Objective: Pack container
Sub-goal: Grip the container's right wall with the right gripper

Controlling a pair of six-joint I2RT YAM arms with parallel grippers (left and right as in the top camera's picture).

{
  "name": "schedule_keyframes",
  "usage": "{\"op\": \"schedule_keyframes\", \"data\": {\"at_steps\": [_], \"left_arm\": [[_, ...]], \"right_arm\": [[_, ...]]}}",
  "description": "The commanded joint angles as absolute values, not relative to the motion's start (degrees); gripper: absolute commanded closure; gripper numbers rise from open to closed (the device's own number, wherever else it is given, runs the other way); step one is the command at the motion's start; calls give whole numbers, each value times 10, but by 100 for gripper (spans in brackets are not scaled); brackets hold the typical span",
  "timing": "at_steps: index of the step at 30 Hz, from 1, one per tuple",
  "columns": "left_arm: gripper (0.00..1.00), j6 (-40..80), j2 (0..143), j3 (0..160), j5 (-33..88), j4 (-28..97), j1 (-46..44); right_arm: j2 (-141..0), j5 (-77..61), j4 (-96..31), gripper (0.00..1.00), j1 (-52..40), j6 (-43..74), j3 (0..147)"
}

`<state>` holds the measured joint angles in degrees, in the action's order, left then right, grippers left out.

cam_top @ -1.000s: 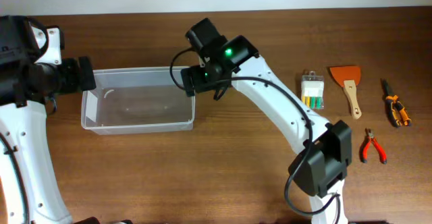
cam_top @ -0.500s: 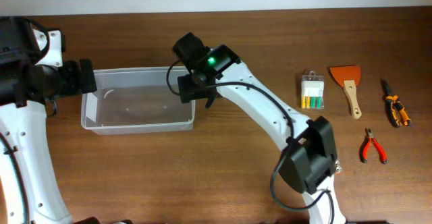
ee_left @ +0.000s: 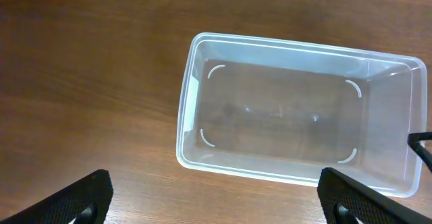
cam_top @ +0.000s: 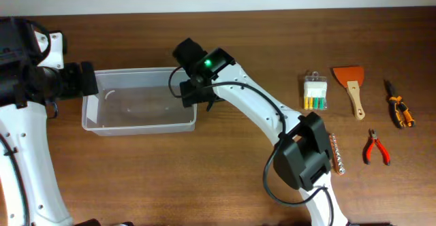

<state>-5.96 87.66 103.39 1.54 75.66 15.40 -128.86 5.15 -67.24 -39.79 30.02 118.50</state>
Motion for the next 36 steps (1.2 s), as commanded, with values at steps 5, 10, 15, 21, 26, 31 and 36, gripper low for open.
{"op": "schedule_keyframes", "data": {"at_steps": [5,10,15,21,26,31,36], "left_arm": [[1,-52,878,1043,22,757,157],[1,-52,878,1043,22,757,157],[1,-52,878,1043,22,758,157],[1,-52,878,1043,22,759,157],[1,-52,878,1043,22,759,157],[1,-52,878,1043,22,760,157],[1,-52,878,1043,22,764,157]], "right_arm": [[-1314,63,-677,1,-397,292,1189],[-1315,63,-679,1,-397,293,1189],[-1315,64,-682,1,-396,305,1189],[-1315,67,-681,1,-388,305,1189],[-1315,67,-679,1,-379,322,1189],[-1315,67,-672,23,-377,335,1189],[-1315,67,-671,58,-377,335,1189]]}}
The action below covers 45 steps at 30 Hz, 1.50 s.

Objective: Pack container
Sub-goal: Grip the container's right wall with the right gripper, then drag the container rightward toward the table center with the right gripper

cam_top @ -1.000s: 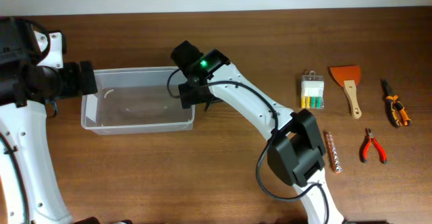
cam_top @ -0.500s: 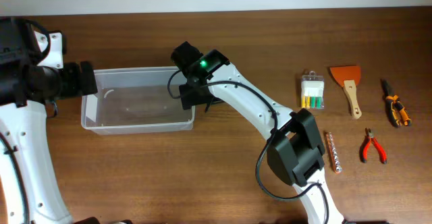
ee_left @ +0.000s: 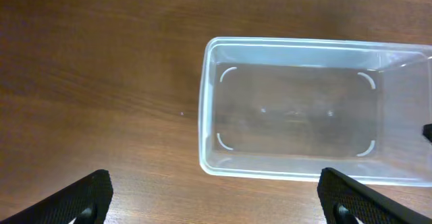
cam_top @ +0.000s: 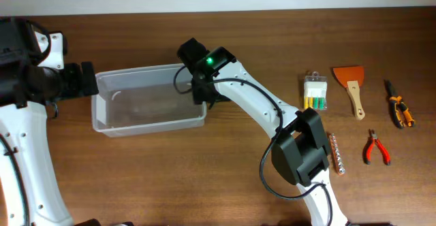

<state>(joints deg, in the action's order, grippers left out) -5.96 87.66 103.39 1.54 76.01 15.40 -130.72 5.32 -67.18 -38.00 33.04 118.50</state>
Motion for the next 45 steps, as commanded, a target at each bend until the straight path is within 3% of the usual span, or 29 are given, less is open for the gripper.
{"op": "schedule_keyframes", "data": {"at_steps": [1,5,10,13,32,45], "left_arm": [[1,-52,878,1043,22,766,157],[1,-52,878,1043,22,771,157],[1,-52,878,1043,22,772,157],[1,-52,878,1043,22,772,157],[1,-52,878,1043,22,770,157],[1,-52,878,1043,22,757,157]], "right_arm": [[-1315,67,-671,65,-377,335,1189],[-1315,67,-670,81,-376,335,1189],[-1315,67,-673,83,-366,335,1189],[-1315,67,-676,96,-359,335,1189],[-1314,67,-802,96,-259,325,1190],[-1311,65,-929,96,-168,132,1190]]}}
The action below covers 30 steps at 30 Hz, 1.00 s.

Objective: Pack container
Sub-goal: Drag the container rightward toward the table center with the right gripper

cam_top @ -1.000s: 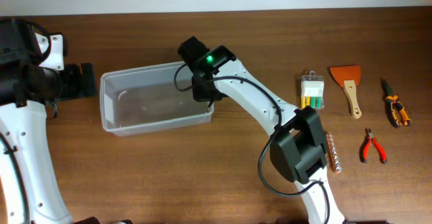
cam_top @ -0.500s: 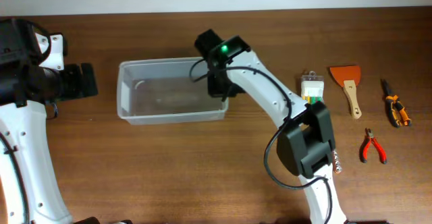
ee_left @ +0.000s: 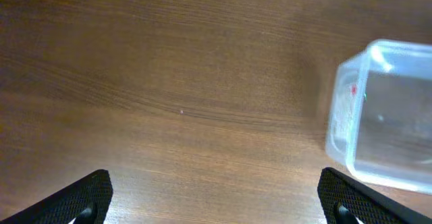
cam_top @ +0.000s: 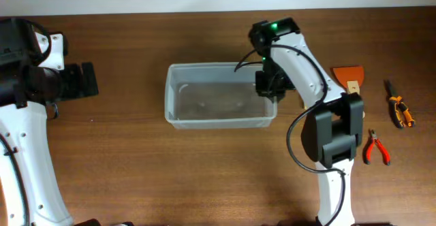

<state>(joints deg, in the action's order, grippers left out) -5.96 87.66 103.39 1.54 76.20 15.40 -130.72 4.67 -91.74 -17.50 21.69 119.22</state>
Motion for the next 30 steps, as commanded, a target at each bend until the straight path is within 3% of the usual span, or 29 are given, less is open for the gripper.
{"op": "schedule_keyframes", "data": {"at_steps": [1,7,19,30], "left_arm": [[1,-52,878,1043,22,756,157],[1,-52,878,1043,22,755,157],[1,-52,878,1043,22,755,157],[1,-52,878,1043,22,757,157]], "right_arm": [[-1311,65,-929,96,-167,119,1190],[-1311,49,-905,96,-163,106,1189],[-1311,42,-895,96,-165,268,1189],[-1311,41,-887,96,-165,222,1189]]}}
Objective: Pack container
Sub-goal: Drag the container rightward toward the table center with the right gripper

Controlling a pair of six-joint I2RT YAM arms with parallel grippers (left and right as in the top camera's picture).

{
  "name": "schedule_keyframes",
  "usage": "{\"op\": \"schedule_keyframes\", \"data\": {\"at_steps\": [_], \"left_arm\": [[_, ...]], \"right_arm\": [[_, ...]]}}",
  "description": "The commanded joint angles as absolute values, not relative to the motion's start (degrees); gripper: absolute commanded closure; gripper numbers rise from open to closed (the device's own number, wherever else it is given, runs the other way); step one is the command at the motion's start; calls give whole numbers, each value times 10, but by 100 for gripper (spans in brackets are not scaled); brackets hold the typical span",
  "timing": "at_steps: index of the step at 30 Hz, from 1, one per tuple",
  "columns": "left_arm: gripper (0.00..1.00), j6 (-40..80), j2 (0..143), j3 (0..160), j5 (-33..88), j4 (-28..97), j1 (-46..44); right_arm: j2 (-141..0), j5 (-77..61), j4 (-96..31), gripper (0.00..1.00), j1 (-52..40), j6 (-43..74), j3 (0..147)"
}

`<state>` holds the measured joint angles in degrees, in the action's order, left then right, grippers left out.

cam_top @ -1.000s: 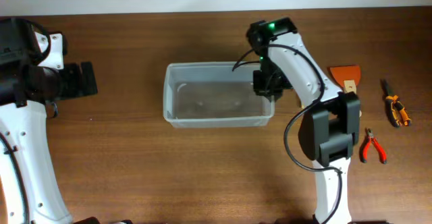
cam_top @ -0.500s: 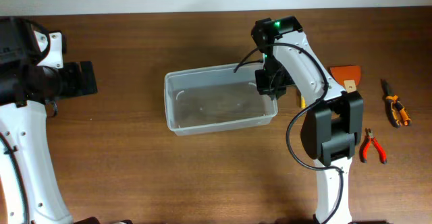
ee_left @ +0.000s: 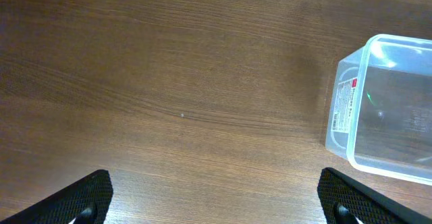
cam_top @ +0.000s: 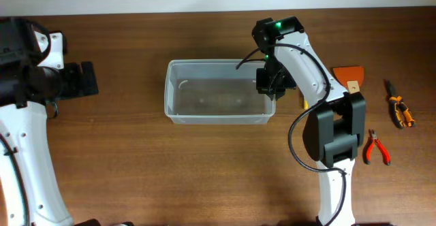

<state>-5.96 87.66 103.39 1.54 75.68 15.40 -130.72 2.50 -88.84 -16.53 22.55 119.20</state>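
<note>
A clear, empty plastic container (cam_top: 178, 110) sits mid-table. In the left wrist view its end wall with a white label (ee_left: 344, 106) shows at the right edge. My right gripper (cam_top: 268, 83) is at the container's right wall and looks shut on that rim, though the fingers are partly hidden by the wrist. My left gripper (cam_top: 87, 79) hovers far to the left of the container, open, with its fingertips (ee_left: 88, 196) wide apart over bare wood and nothing between them (ee_left: 214, 204).
Right of the container lie an orange scraper (cam_top: 349, 75), orange-and-black pliers (cam_top: 398, 105) and red pliers (cam_top: 376, 148). My right arm hides other small items there. The table's back edge runs along the top.
Almost nothing has changed. The container has shifted very slightly in the left wrist view, and my right gripper stays at its right wall. The left arm has not moved.
The container stood at the far left under my open left gripper, with my right gripper at its right end. Then it was slightly further right. Later it was mid-table with the right gripper on its right wall, where it remains.
</note>
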Motion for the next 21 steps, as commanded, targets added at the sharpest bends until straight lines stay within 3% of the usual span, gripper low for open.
{"op": "schedule_keyframes", "data": {"at_steps": [1,10,21], "left_arm": [[1,-52,878,1043,22,757,157],[1,-52,878,1043,22,757,157],[1,-52,878,1043,22,757,157]], "right_arm": [[-1311,41,-887,96,-165,216,1189],[-1311,37,-887,96,-165,163,1189],[-1311,2,-891,96,-165,192,1189]]}}
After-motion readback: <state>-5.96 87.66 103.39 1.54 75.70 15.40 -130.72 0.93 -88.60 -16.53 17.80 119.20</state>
